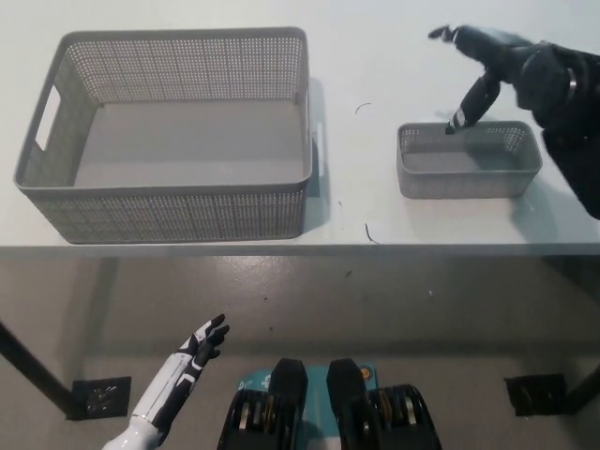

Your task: Use the right hand to pick up a small rectangular container and put it into a bigger container on the left side

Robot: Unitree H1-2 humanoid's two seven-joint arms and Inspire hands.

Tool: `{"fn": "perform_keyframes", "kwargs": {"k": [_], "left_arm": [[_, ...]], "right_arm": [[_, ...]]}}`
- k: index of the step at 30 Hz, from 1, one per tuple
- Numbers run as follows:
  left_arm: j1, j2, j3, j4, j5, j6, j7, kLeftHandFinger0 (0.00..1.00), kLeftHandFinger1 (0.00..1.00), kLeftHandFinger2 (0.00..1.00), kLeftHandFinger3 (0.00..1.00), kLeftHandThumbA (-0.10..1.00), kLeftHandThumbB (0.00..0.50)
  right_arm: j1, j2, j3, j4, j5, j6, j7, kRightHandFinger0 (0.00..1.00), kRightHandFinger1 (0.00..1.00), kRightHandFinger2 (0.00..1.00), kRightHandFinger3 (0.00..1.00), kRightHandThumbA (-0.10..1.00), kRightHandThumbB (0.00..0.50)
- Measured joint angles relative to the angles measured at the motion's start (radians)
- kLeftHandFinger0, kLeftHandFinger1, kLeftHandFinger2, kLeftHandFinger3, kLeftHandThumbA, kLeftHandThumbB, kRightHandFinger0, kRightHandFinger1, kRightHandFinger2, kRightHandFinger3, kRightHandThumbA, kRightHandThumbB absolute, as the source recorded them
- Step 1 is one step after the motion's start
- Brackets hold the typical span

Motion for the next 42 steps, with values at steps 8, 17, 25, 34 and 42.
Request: {"fn": "perform_keyframes", "kwargs": {"k": [8, 17, 25, 34, 42], "left_arm": [[-0.001, 0.000, -0.002, 0.000, 0.008, 0.000, 0.000, 1.00, 1.00, 1.00, 1.00, 1.00, 0.257], [-0.001, 0.000, -0.003, 0.000, 0.011, 0.001, -0.001, 1.00, 1.00, 1.00, 1.00, 1.00, 0.279], [-0.001, 0.001, -0.003, 0.000, 0.013, 0.002, -0.012, 1.00, 1.00, 1.00, 1.00, 1.00, 0.302], [-0.001, 0.001, -0.003, 0.000, 0.024, 0.002, -0.013, 1.00, 1.00, 1.00, 1.00, 1.00, 0.316], [-0.005, 0.005, -0.003, 0.000, 0.028, 0.004, -0.018, 1.00, 1.00, 1.00, 1.00, 1.00, 0.326]], "right_arm": [[-0.076, 0.057, 0.010, 0.239, 0.004, 0.005, 0.024, 1.00, 1.00, 1.00, 1.00, 1.00, 0.500], [-0.111, 0.076, 0.012, 0.363, 0.015, -0.003, 0.044, 1.00, 1.00, 1.00, 1.00, 1.00, 0.500], [-0.122, 0.086, 0.024, 0.430, 0.021, -0.014, 0.077, 1.00, 1.00, 1.00, 1.00, 1.00, 0.480], [-0.159, 0.099, 0.037, 0.539, 0.025, -0.113, 0.109, 1.00, 1.00, 1.00, 1.00, 1.00, 0.459], [-0.174, 0.110, 0.059, 0.587, 0.019, -0.174, 0.114, 1.00, 1.00, 1.00, 1.00, 1.00, 0.500]]}}
